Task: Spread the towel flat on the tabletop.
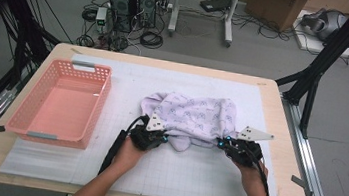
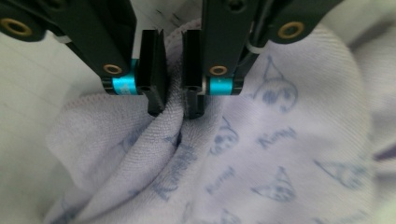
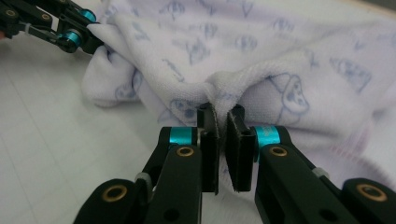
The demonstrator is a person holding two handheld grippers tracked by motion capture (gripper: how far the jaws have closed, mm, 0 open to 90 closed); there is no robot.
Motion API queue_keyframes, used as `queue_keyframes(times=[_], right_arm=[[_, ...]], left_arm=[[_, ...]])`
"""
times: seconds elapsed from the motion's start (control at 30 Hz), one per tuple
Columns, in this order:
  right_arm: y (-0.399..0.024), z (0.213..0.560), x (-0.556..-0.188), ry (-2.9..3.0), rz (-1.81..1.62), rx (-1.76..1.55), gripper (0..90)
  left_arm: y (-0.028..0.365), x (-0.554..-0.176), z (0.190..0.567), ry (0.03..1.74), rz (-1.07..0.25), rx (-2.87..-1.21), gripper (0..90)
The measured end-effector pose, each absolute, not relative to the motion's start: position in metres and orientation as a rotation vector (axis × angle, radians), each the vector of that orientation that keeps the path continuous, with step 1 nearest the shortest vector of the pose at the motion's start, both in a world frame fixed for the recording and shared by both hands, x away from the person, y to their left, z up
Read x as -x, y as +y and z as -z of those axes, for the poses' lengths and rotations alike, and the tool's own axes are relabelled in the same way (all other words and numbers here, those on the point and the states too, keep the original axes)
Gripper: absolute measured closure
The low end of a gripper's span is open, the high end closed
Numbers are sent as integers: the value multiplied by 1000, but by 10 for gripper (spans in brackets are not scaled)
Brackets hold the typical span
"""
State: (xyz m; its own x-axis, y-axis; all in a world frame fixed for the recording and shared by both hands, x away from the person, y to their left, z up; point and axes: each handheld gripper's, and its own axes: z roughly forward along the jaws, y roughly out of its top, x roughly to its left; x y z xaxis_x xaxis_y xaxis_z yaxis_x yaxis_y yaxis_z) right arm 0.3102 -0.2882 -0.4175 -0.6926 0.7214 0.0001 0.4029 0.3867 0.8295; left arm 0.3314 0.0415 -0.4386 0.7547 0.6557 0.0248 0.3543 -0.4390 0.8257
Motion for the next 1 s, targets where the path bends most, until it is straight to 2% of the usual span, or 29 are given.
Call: queue_keyframes(times=[0.13, 0.33, 0.53, 0.7, 0.83, 0.87, 0.93, 1.0], right_arm=[[-288, 398, -322, 2223, -1257, -969, 856], [-291, 374, -364, 2128, -1267, -1037, 861], [-288, 370, -405, 2103, -1213, -1098, 864], [-281, 376, -433, 2094, -1155, -1112, 864], [-278, 382, -454, 2079, -1132, -1150, 864], [-277, 383, -457, 2074, -1129, -1164, 864], [-276, 386, -461, 2068, -1118, -1176, 863], [-278, 387, -461, 2062, -1115, -1200, 843]], left_arm=[[53, -349, 415, 800, -421, -1954, 835], [63, -382, 389, 859, -438, -1860, 833], [66, -410, 392, 933, -453, -1857, 834], [61, -429, 397, 971, -543, -1824, 837], [58, -445, 405, 1020, -523, -1825, 834], [58, -446, 406, 1035, -516, -1799, 815], [58, -445, 407, 1041, -478, -1791, 708], [59, -441, 408, 1038, -446, -1775, 550]])
